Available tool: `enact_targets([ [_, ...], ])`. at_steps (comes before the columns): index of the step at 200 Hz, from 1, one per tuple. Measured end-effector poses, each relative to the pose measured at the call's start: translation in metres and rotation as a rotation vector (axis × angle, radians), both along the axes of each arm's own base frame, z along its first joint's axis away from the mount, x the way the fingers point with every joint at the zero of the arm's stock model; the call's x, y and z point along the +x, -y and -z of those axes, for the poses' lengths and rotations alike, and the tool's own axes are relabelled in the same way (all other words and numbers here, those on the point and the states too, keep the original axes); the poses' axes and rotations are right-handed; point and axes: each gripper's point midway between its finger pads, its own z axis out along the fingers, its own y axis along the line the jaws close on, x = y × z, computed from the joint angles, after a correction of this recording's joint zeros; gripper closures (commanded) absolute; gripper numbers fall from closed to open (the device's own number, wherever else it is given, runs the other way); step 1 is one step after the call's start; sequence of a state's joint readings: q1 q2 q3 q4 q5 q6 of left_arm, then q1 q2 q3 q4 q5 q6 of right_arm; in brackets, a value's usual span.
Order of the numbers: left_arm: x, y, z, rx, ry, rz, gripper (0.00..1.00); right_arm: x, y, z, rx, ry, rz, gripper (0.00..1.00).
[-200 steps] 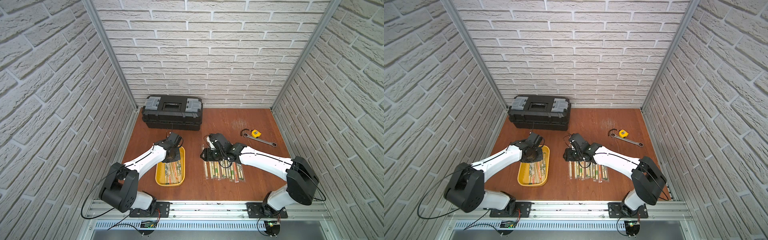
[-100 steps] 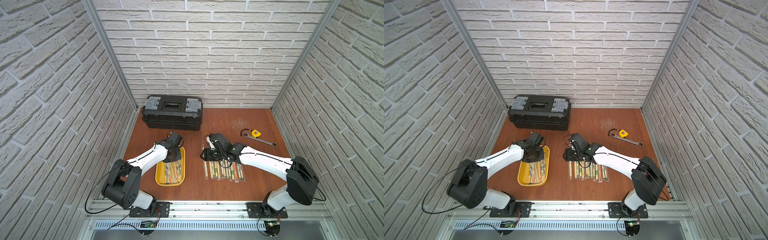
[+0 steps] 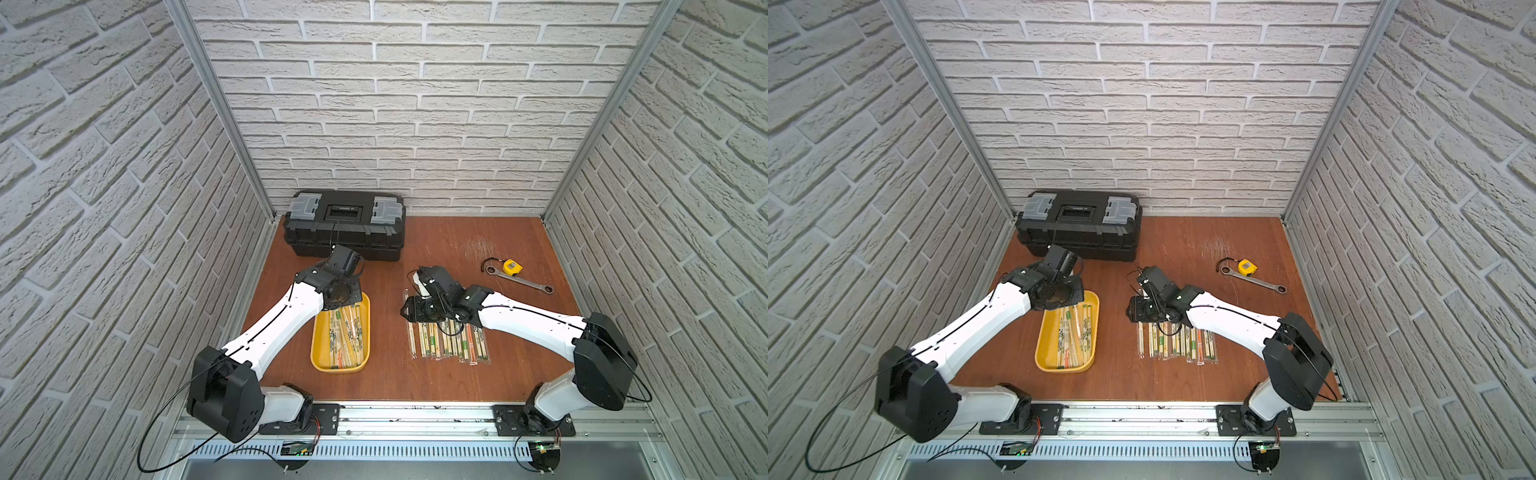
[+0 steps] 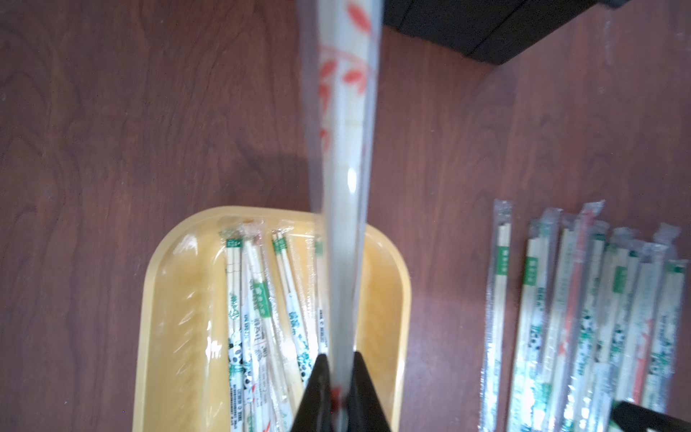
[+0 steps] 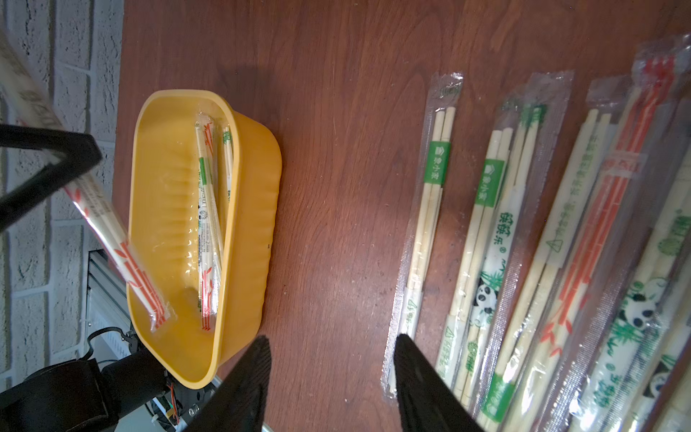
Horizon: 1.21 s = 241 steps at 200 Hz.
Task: Take the paired disposable chopsticks out of the storage box
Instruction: Pick up the paired disposable chopsticks from the storage box, then place the paired disposable chopsticks at the center of the board.
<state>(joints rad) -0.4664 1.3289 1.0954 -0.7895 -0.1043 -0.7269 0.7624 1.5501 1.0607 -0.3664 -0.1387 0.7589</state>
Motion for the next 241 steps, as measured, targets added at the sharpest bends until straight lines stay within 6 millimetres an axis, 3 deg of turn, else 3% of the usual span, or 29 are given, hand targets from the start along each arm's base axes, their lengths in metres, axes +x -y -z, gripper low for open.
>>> enact_targets([
  [17,0.006,0.014,-0.007,-0.027,0.007,0.020,0.93,-0.002,0.005,0.000,-0.005,0.003,0.004,0.44],
  [37,0.010,0.037,-0.002,-0.044,-0.018,0.054,0.93,-0.006,0.019,0.002,-0.015,0.003,0.019,0.44],
  [73,0.014,0.085,0.031,-0.039,-0.096,0.126,0.92,-0.015,0.045,0.002,-0.034,0.005,0.056,0.43],
  [115,0.007,0.121,0.070,-0.034,-0.169,0.153,0.92,-0.028,0.065,0.002,-0.047,0.016,0.077,0.42],
  [161,-0.001,0.144,0.105,-0.047,-0.236,0.145,0.91,-0.040,0.077,0.012,-0.070,-0.005,0.084,0.42],
  [199,-0.003,0.155,0.116,-0.058,-0.255,0.139,0.89,-0.043,0.079,0.014,-0.074,-0.012,0.083,0.41],
  [213,-0.003,0.156,0.117,-0.061,-0.258,0.138,0.84,-0.043,0.079,0.014,-0.073,-0.013,0.082,0.40],
  [241,-0.002,0.159,0.117,-0.065,-0.257,0.141,0.66,-0.044,0.078,0.014,-0.067,-0.016,0.079,0.38],
])
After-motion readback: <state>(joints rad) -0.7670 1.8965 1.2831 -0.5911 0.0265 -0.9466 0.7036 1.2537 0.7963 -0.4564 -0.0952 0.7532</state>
